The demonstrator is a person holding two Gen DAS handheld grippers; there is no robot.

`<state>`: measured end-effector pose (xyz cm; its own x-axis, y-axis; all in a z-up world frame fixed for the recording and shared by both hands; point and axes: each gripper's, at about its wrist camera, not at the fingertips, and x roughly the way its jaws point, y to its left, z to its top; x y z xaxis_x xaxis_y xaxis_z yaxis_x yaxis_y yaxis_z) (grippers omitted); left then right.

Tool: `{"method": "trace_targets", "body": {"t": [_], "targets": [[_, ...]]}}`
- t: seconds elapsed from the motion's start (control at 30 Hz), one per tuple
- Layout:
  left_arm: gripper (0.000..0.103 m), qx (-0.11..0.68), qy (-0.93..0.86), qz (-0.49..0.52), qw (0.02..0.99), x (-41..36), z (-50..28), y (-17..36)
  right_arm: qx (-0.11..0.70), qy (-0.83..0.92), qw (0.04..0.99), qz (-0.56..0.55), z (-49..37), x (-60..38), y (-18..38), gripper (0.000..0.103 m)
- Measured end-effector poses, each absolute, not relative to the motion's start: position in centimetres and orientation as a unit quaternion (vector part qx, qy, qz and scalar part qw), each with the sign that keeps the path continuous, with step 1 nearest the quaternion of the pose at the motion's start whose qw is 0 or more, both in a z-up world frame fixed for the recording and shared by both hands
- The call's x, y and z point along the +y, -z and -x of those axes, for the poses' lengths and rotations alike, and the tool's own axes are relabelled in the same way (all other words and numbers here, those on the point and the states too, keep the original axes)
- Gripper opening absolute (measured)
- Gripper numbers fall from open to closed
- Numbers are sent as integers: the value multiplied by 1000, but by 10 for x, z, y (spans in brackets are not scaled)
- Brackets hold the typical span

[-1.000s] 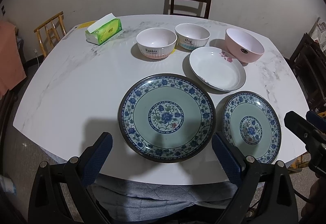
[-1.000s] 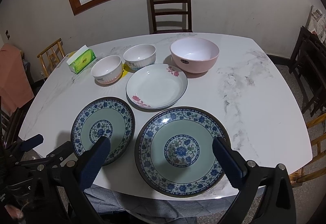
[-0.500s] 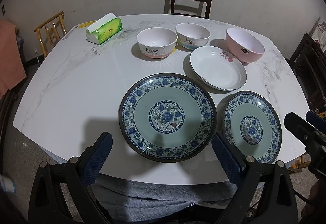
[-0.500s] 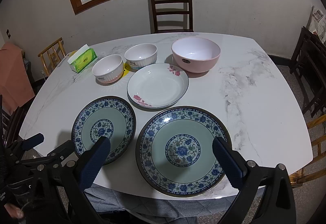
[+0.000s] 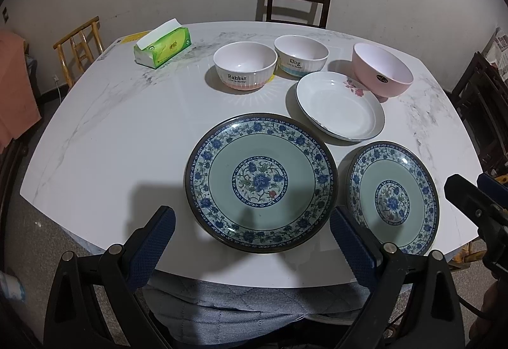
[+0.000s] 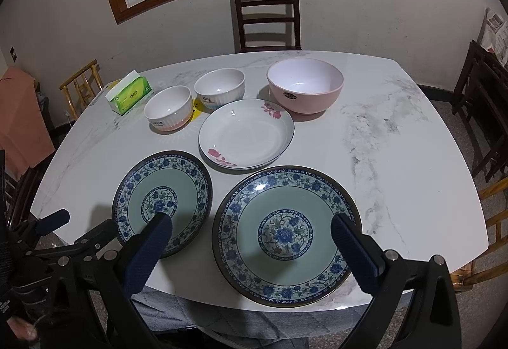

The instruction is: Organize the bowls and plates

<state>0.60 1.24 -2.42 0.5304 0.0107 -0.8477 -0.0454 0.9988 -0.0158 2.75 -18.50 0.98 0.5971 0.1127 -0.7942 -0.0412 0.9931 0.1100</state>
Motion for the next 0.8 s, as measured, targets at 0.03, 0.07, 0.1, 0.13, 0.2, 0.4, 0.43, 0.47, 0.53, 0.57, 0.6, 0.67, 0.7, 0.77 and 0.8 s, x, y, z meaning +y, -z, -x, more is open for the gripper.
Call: {"method": "trace_targets", "body": {"t": [0.03, 0.07, 0.1, 0.13, 0.2, 0.4, 0.43, 0.47, 0.53, 0.57, 0.6, 0.67, 0.7, 0.77, 0.8], "targets": [[96, 484, -16, 18, 875, 12, -6, 24, 447, -44, 893, -39, -27, -184, -10, 102], [96, 484, -16, 18, 874, 12, -6, 24, 447, -43, 892, -40, -27, -185, -10, 102], [96, 485, -16, 18, 874, 12, -6, 25, 447, -43, 892, -40, -27, -185, -10, 102], [96, 485, -15, 17, 874, 12, -6, 24, 447, -44, 892, -40, -27, -185, -10, 102], [96, 485, -16, 17, 874, 12, -6, 24, 448, -44, 892, -40, -28, -186, -10, 102], [96, 485, -16, 18, 874, 13, -6, 24, 448, -46, 892, -39, -28, -186, -10, 103], [96, 484, -16, 18, 874, 13, -6, 24, 448, -46, 892, -39, -28, -186, -10, 102], [96, 485, -16, 18, 874, 13, -7, 24, 449, -44, 892, -39, -28, -186, -10, 102], [96, 485, -17, 18, 874, 14, -7, 24, 448, -45, 892, -40, -28, -186, -10, 102], [96, 485, -16, 18, 874, 14, -7, 24, 448, -46, 892, -39, -28, -186, -10, 102], [96, 485, -16, 18, 874, 14, -6, 25, 448, -46, 892, -39, -28, -186, -9, 102], [96, 485, -16, 18, 874, 14, -7, 25, 448, -47, 892, -39, -28, -186, -10, 102], [96, 485, -16, 18, 874, 14, -6, 25, 448, -46, 892, -39, -28, -186, -10, 102], [96, 485, -16, 18, 874, 14, -7, 25, 449, -46, 892, -39, -28, -186, -9, 102], [96, 485, -16, 18, 874, 14, -7, 24, 449, -47, 892, -39, -28, -186, -9, 102]]}}
